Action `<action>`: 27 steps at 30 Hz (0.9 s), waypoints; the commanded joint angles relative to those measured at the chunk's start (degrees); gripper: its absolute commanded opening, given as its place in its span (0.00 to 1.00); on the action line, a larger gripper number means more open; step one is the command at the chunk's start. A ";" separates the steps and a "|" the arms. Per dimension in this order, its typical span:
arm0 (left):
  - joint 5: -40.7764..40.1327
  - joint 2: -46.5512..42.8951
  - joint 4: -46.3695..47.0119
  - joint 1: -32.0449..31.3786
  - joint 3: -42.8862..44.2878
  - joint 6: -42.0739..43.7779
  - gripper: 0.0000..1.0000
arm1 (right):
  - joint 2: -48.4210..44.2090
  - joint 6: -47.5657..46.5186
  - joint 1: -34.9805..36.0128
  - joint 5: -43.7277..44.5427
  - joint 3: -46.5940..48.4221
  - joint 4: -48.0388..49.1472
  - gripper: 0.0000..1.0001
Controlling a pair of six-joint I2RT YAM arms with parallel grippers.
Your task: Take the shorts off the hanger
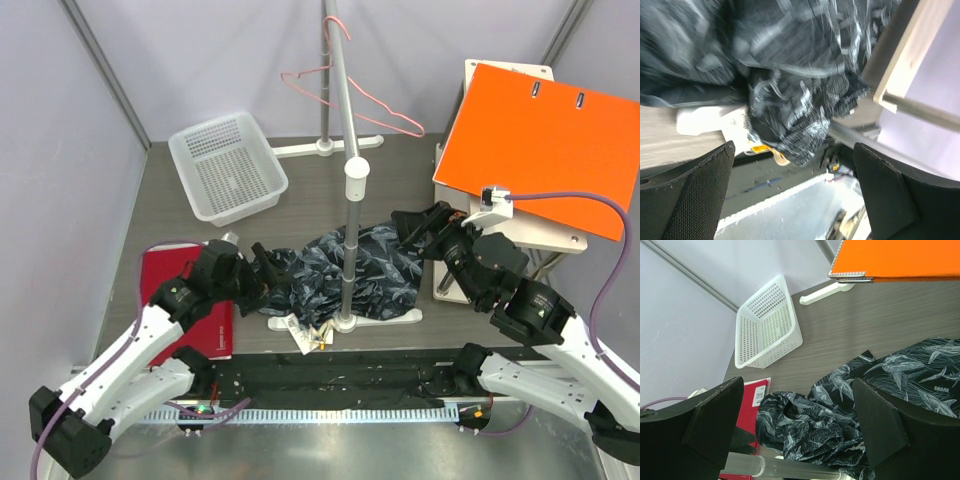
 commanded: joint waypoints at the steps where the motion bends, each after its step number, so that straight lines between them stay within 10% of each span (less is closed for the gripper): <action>1: -1.88 2.11 8.10 -6.14 -2.11 -6.23 1.00 | -0.19 1.16 0.12 0.56 -0.30 2.98 0.95; 20: -7.08 16.45 23.39 -12.57 -8.00 -13.09 0.99 | -1.42 0.02 0.04 1.44 0.14 2.27 0.95; 27: -6.64 18.29 30.15 -12.66 -9.58 -13.88 0.72 | -1.25 0.19 0.04 1.35 0.23 2.19 0.95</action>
